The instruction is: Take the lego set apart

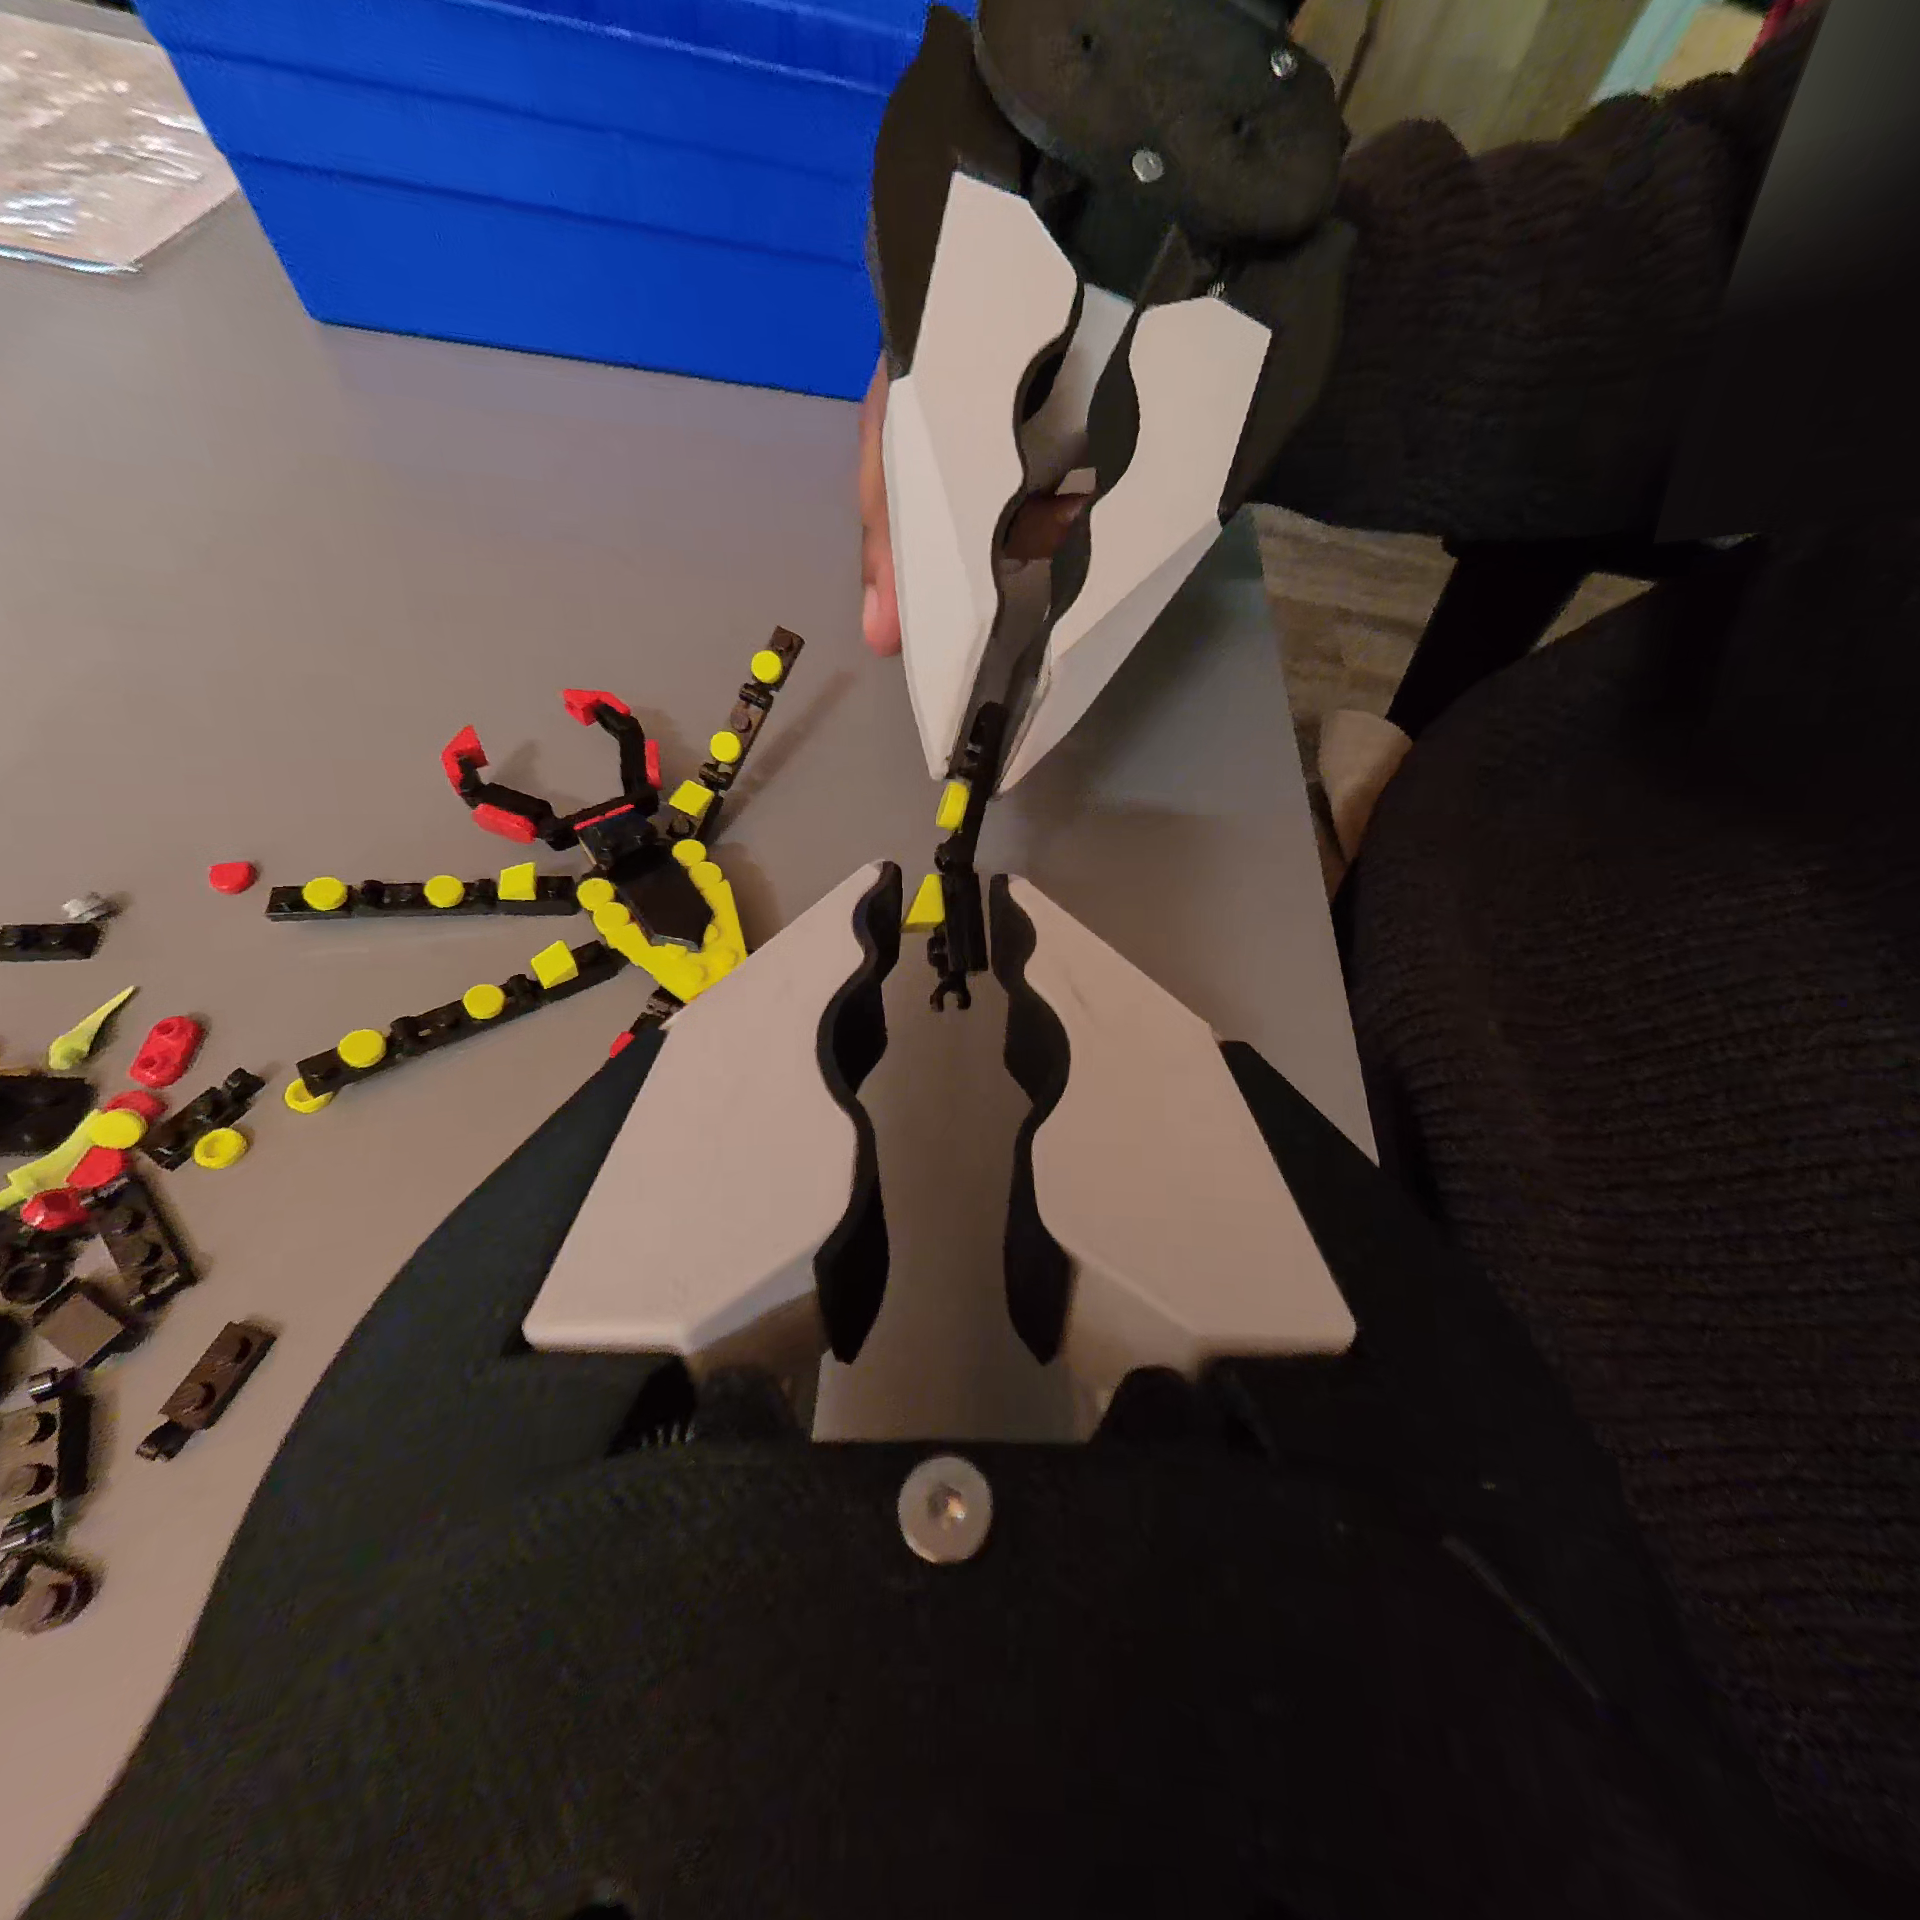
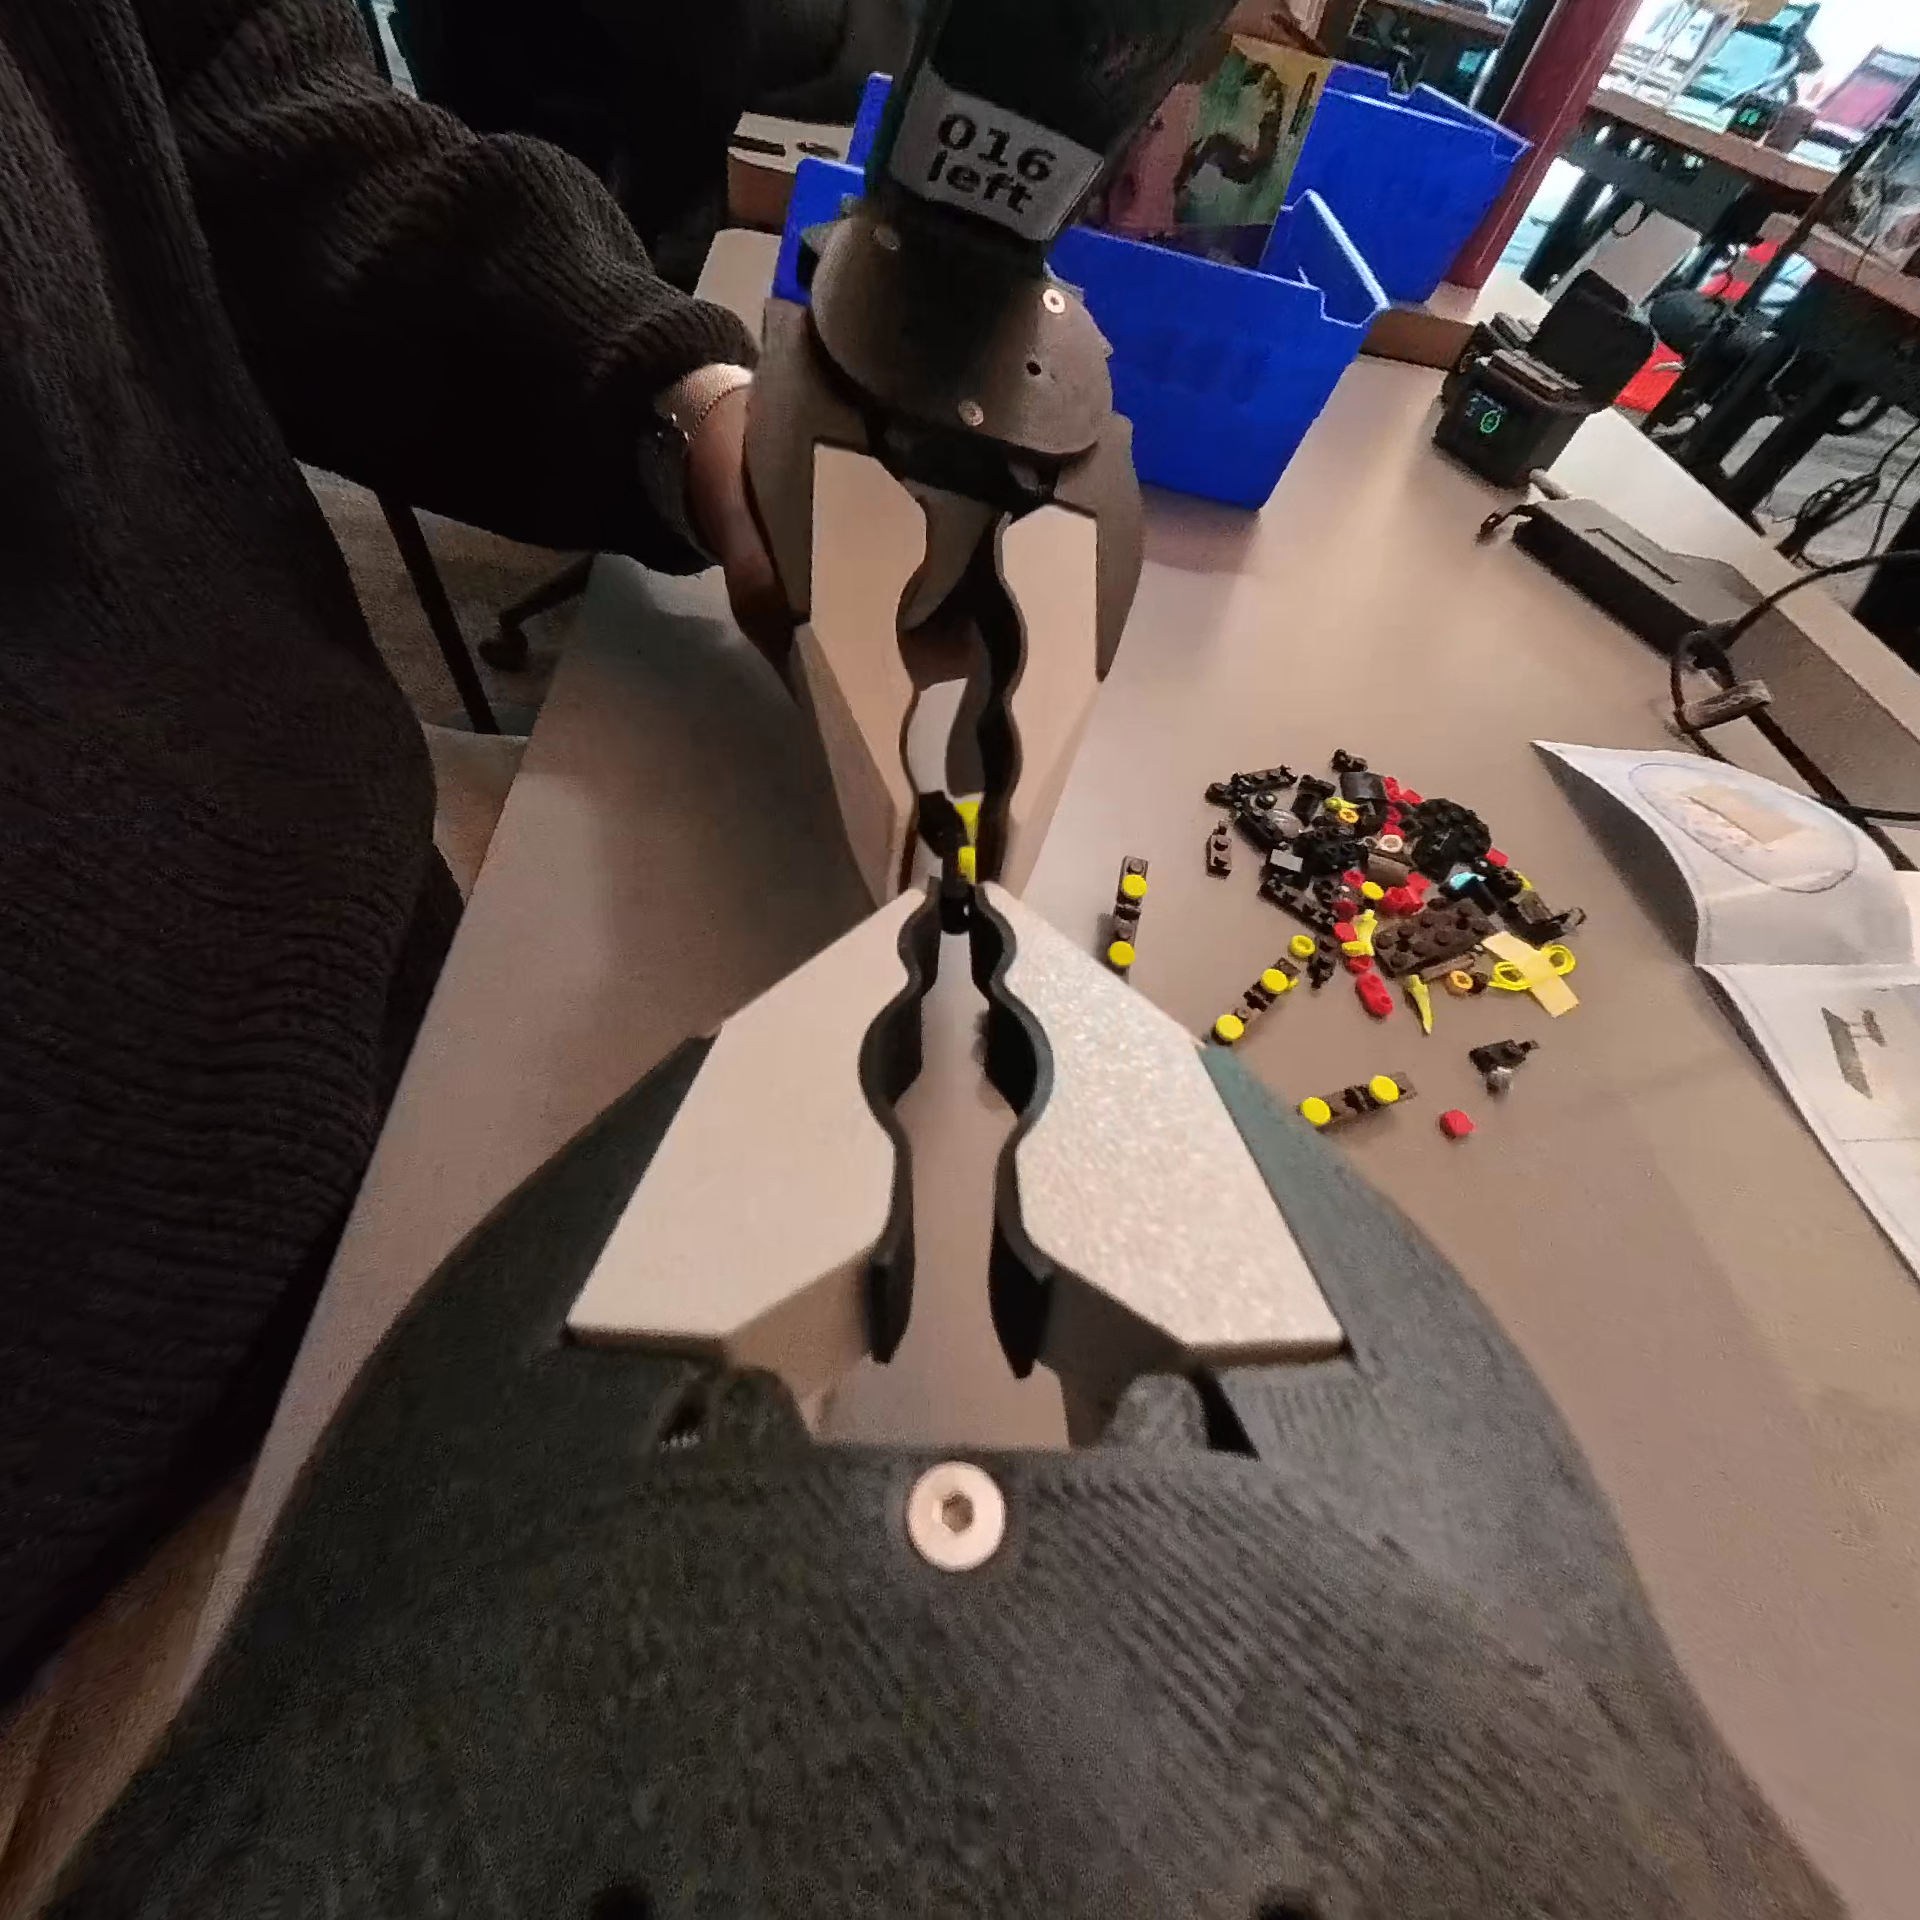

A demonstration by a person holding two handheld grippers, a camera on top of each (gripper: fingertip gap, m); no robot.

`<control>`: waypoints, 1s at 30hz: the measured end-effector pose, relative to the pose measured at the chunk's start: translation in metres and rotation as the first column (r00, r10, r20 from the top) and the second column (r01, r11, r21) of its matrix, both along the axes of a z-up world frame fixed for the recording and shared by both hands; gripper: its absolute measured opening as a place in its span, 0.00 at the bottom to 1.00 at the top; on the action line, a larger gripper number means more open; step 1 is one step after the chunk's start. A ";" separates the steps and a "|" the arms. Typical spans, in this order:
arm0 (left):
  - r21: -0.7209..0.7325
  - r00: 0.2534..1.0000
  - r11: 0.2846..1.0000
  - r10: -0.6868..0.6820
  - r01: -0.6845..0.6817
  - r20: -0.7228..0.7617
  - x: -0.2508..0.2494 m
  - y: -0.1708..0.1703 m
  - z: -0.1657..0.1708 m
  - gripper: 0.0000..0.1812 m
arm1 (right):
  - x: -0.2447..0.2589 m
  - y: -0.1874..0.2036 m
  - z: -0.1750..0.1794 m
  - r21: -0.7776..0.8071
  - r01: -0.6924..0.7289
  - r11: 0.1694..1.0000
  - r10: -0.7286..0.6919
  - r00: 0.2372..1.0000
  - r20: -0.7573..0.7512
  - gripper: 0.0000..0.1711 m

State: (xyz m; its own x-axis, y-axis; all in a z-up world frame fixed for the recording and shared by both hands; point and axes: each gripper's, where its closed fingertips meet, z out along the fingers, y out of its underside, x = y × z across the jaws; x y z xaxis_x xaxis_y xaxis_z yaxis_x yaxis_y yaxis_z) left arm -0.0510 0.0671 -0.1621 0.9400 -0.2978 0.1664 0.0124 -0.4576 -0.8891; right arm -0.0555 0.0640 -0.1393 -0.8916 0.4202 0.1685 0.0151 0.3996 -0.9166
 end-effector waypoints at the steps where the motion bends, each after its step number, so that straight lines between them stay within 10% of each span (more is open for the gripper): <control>1: 0.008 1.000 1.000 0.006 -0.006 0.009 -0.002 0.000 0.002 0.07 | 0.000 0.001 0.000 0.000 0.000 1.000 0.000 1.000 0.000 0.02; 9: 0.008 1.000 1.000 -0.024 0.024 0.010 0.006 0.000 0.009 0.07 | 0.003 -0.009 -0.006 -0.019 -0.014 1.000 0.015 0.999 0.051 0.18; 30: -0.109 0.989 0.983 -0.150 0.149 -0.006 0.029 -0.009 -0.013 0.07 | 0.024 -0.015 -0.023 0.127 -0.142 0.982 0.136 0.989 0.057 0.03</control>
State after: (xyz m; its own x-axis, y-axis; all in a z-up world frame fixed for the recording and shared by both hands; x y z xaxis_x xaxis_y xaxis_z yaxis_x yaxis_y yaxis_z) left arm -0.0222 0.0583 -0.1748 0.8887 -0.4163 0.1922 -0.0755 -0.5463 -0.8342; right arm -0.0315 0.0493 -0.1619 -0.9483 0.2687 0.1689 -0.0062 0.5166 -0.8562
